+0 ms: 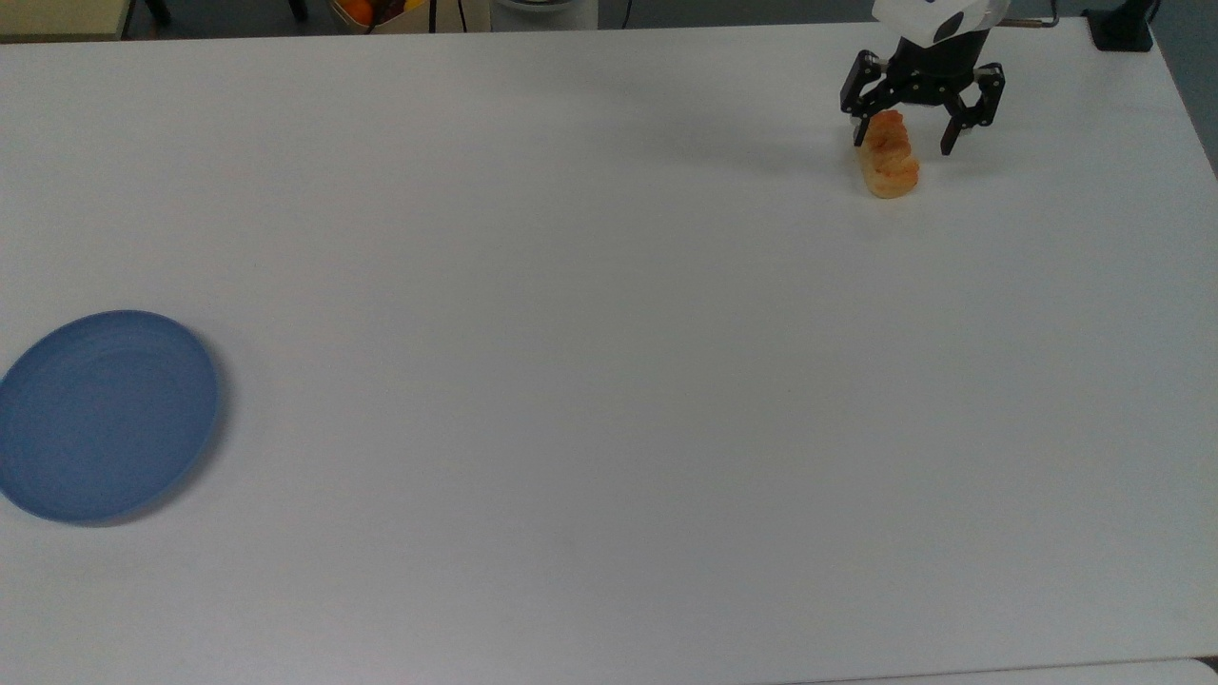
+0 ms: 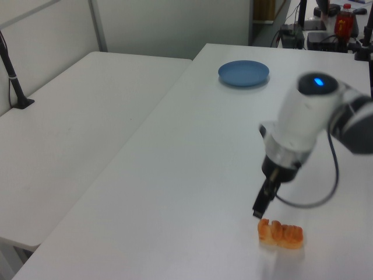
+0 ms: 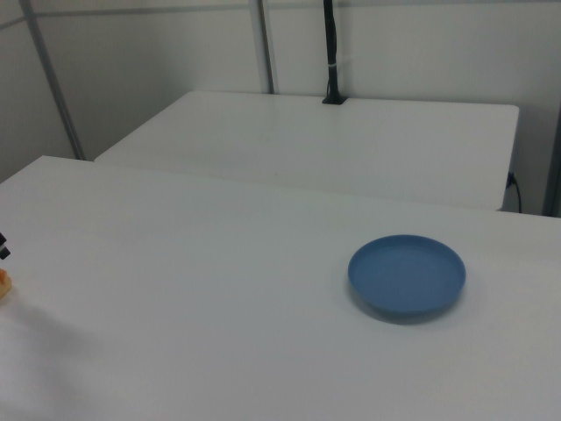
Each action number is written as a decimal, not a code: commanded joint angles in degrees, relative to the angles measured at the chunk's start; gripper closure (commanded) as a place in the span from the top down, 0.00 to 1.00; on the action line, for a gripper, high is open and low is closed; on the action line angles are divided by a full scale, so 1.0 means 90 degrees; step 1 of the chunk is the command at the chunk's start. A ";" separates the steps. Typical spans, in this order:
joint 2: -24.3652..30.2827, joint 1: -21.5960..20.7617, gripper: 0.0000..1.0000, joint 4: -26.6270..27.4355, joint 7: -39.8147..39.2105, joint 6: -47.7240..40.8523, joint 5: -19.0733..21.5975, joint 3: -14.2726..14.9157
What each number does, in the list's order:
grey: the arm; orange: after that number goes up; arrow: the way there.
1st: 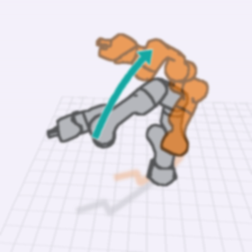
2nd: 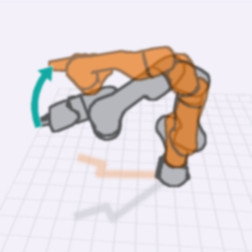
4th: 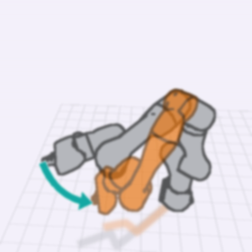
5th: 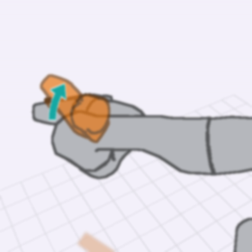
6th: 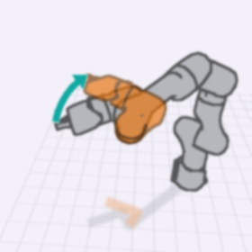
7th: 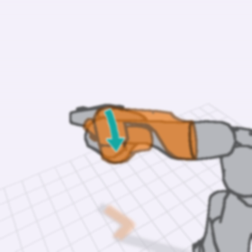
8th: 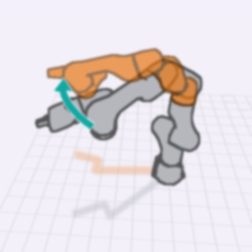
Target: Put the bread on the table
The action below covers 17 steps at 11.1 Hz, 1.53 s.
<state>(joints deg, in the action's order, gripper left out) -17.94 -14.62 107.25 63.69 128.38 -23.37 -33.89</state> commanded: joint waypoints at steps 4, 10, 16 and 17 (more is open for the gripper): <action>0.0401 0.0276 1.00 -0.1573 -0.2366 -0.2738 0.1629 0.0570; 0.0840 0.0607 1.00 -0.2503 -0.4925 -0.4000 0.2304 0.2368; 0.1426 0.1096 1.00 -0.2006 -0.6295 -0.4000 0.2421 0.3667; 0.1436 0.1126 1.00 -0.1918 -0.6305 -0.3991 0.2421 0.3707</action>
<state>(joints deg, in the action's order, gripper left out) -8.05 -4.29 85.52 8.19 92.72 -2.76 -2.25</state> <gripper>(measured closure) 0.000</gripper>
